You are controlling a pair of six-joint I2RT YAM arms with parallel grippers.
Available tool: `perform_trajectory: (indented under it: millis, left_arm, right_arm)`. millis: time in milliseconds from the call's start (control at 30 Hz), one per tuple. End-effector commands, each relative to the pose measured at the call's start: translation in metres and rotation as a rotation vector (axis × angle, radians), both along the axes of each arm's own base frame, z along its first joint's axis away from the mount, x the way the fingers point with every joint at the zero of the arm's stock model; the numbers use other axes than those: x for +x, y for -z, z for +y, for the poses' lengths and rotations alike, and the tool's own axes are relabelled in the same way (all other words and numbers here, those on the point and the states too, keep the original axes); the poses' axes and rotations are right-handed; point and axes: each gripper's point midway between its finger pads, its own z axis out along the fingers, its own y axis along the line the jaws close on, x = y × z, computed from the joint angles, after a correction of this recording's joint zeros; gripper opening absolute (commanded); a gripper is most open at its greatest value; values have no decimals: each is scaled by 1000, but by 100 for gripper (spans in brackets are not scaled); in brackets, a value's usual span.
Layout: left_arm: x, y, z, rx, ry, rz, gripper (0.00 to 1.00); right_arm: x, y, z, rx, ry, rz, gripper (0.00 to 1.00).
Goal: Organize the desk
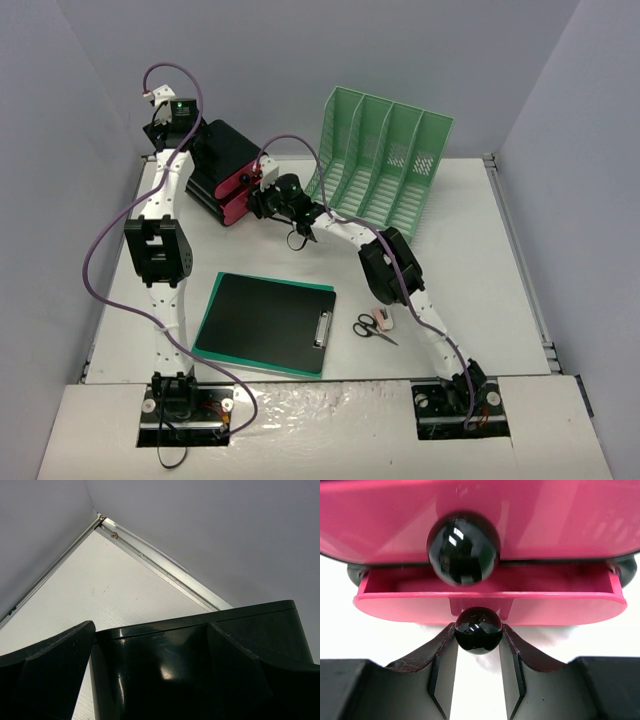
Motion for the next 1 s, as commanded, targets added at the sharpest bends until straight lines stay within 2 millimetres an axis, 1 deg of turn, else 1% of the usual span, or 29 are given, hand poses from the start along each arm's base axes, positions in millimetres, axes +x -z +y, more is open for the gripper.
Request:
perform_trajectory:
  millis: [0, 67, 100, 300, 400, 500, 633, 700, 967]
  left_arm:
    - [-43, 79, -8, 20, 71, 325, 90]
    - [-43, 80, -8, 18, 71, 326, 90]
    - [-43, 80, -8, 18, 71, 326, 90]
    - [-43, 85, -9, 11, 68, 333, 90]
    - [-44, 89, -10, 6, 69, 339, 90]
    - [-45, 91, -11, 4, 68, 344, 90]
    - [-46, 93, -9, 5, 65, 350, 90]
    - [-46, 93, -9, 6, 64, 349, 90]
    - [-47, 93, -9, 3, 63, 350, 90]
  right_arm:
    - [12, -91, -20, 45, 60, -150, 0]
    - [9, -96, -25, 36, 64, -151, 0]
    - [7, -91, -25, 25, 61, -143, 0]
    - [-6, -98, -41, -16, 66, -131, 0]
    - [-13, -96, -48, -34, 70, -118, 0]
    - [-18, -102, -54, -45, 72, -114, 0]
    - [-24, -99, -58, -77, 60, -100, 0]
    - [-27, -93, -61, -95, 60, -89, 0]
    - [-32, -90, -70, -118, 74, -69, 0]
